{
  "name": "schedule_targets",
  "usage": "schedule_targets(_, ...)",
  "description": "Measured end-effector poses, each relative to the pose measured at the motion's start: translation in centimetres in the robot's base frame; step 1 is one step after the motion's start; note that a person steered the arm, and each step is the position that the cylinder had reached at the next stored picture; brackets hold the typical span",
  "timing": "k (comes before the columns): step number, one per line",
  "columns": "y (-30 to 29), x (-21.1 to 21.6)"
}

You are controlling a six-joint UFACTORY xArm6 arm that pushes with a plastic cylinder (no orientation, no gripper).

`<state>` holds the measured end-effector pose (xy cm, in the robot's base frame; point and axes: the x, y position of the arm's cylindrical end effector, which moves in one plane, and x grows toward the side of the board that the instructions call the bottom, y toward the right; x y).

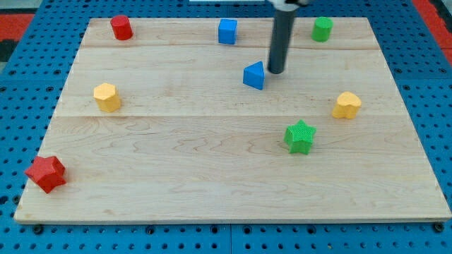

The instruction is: Push the blue triangle towards bottom center

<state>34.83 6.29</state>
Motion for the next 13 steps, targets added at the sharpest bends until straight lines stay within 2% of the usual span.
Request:
schedule_targets(1, -0.7, 6.4)
schedule_targets(2, -1.4, 6.0)
schedule_targets(3, 4.7, 2.4)
schedule_targets(4, -1.1, -2.0)
schedule_targets(5, -3.9, 3.9)
schedule_targets(6, -0.3, 9.6)
schedule_targets(8, -2.3, 1.5)
schedule_targets(9, -7.4, 5.1)
schedule_targets(10, -2.0, 11.2)
schedule_targets(11, -3.9, 13.2)
schedule_targets(12, -8.4, 10.5)
schedule_targets(13, -7.6, 13.6)
